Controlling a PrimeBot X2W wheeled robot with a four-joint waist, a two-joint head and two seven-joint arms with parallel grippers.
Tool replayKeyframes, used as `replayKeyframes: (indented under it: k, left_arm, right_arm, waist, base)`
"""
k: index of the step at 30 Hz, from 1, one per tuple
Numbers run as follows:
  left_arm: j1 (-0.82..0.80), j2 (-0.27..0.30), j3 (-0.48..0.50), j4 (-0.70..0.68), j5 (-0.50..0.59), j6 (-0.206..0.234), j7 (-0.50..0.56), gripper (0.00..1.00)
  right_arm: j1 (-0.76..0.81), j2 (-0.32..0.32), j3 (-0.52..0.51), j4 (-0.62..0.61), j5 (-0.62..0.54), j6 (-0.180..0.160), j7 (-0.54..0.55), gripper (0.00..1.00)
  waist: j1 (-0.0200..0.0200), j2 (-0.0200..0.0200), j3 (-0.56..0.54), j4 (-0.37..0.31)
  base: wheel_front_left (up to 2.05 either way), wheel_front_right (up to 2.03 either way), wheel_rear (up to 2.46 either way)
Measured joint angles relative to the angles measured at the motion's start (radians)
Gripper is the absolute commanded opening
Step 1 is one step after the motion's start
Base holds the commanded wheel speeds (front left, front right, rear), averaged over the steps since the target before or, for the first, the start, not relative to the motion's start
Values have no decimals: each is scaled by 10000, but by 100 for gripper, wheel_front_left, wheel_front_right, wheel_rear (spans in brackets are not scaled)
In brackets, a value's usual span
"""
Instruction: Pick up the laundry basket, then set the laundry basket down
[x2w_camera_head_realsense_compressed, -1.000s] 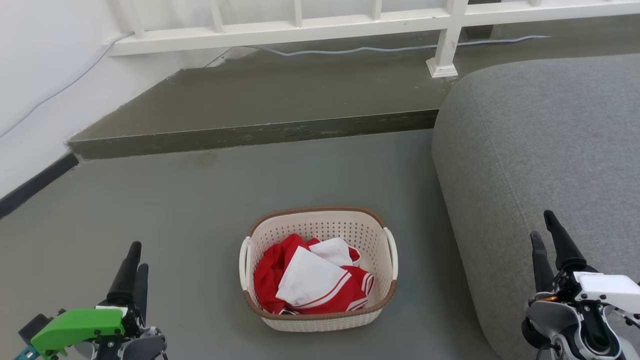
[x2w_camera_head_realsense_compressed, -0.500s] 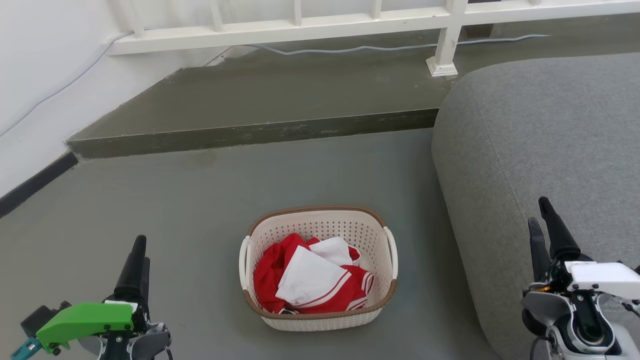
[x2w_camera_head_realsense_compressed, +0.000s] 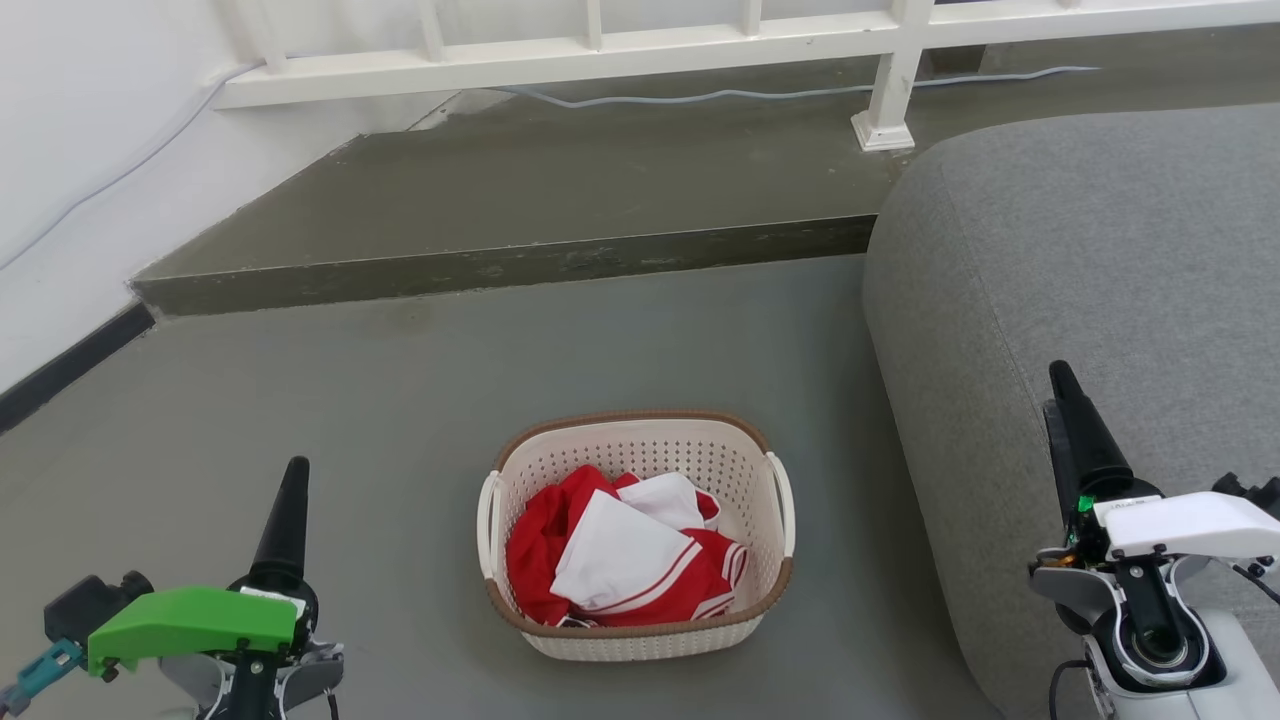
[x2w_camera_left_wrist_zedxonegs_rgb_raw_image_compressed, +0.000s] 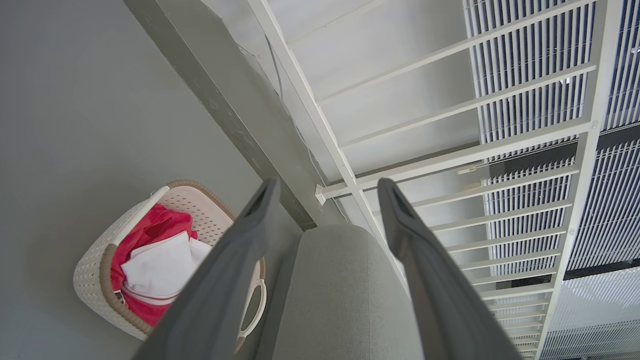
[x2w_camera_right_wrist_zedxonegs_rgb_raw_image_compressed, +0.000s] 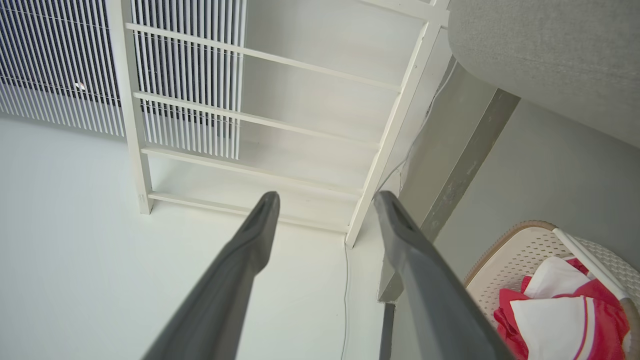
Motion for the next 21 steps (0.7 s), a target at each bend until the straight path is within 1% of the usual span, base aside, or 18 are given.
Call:
replayKeyframes:
  k: [5, 12, 14, 18, 20, 21]
  left_arm:
    - [-33, 190, -209, -13, 800, -2, -151, 100]
    - [-221, 280, -314, -167, 2077, 12, -387, 100]
    - [-280, 299, -347, -205, 2420, 90, -431, 100]
    - [-318, 357, -616, -221, 3195, 105, -568, 100]
    - [-331, 380, -671, -226, 3568, 232, -616, 100]
    - [-332, 401, -698, -226, 3768, 303, -660, 100]
  right_arm:
    - [-23, -115, 322, -58, -499, 0, -176, 100]
    - [-47, -439, 591, 2, -1655, 0, -412, 100]
    - [-72, -500, 694, 15, -1992, 0, -495, 100]
    - [-221, -604, 959, 21, -2646, -8, -629, 100]
    - [-265, -644, 1085, 23, -2997, -19, -700, 100]
    - [-275, -669, 1149, 25, -3172, -92, -704, 100]
  waist:
    - [0, 0, 10, -9]
    - [0, 0, 31, -21]
    - [0, 0, 36, -22]
    - [0, 0, 43, -23]
    - [0, 0, 46, -23]
    - [0, 0, 46, -23]
  base:
    - [0, 0, 0]
    - [0, 0, 0]
    - [0, 0, 0]
    - [0, 0, 0]
    - [0, 0, 0]
    - [0, 0, 0]
